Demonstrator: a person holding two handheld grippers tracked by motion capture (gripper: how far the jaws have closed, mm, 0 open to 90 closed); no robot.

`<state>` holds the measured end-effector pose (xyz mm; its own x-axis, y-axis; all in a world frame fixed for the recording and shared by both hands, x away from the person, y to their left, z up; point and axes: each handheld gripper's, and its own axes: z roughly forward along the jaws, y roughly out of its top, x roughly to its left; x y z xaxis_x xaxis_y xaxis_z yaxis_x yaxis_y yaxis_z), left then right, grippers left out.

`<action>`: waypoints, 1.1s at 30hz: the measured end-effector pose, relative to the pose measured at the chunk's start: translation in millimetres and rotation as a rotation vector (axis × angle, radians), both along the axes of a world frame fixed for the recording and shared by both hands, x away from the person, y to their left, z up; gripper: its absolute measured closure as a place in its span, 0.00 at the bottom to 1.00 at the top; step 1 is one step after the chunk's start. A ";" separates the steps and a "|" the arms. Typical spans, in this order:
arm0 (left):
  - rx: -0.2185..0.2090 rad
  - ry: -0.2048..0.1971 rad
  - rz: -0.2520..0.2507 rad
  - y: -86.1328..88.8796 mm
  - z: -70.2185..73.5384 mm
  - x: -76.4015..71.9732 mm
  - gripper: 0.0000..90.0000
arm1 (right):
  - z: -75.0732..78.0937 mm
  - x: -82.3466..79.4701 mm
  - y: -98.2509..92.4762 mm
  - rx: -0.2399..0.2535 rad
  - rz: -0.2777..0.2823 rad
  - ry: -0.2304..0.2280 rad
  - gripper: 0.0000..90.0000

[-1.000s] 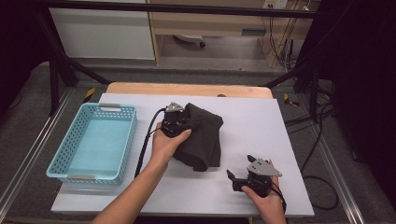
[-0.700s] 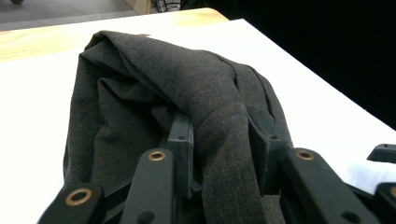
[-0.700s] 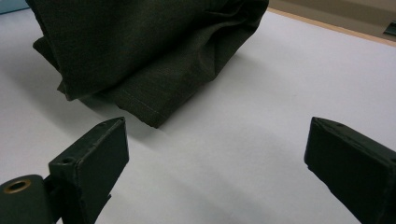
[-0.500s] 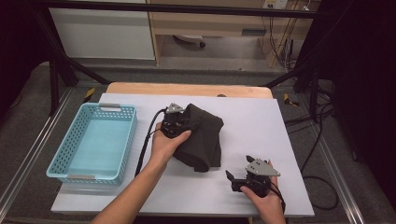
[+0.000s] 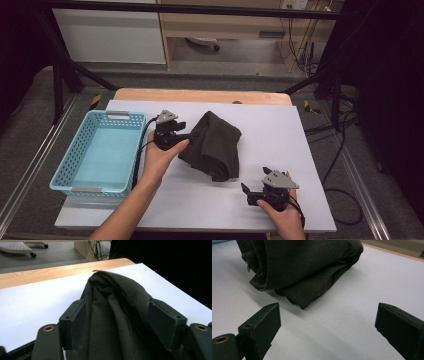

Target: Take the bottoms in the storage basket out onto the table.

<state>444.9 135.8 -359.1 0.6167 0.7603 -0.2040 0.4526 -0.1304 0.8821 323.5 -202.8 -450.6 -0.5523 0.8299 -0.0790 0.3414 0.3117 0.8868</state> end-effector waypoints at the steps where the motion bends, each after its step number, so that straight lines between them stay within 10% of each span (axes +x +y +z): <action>1: 0.000 -0.004 -0.001 2.2 0.8 -2.3 0.32 | -0.1 0.1 0.1 0.000 0.001 0.001 0.08; 18: 0.079 -0.050 -0.033 9.3 -21.8 -53.5 0.25 | -0.6 -0.1 7.2 0.031 0.031 0.054 0.15; 33: 0.078 -0.040 -0.004 36.6 -60.7 -87.2 0.26 | -5.9 9.5 68.8 0.029 0.149 0.152 0.31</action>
<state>357.7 172.4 -419.9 0.6262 0.7705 -0.1191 0.4165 -0.2015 0.8865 332.9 -134.0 -456.5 -0.6729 0.7388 0.0373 0.4237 0.3436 0.8381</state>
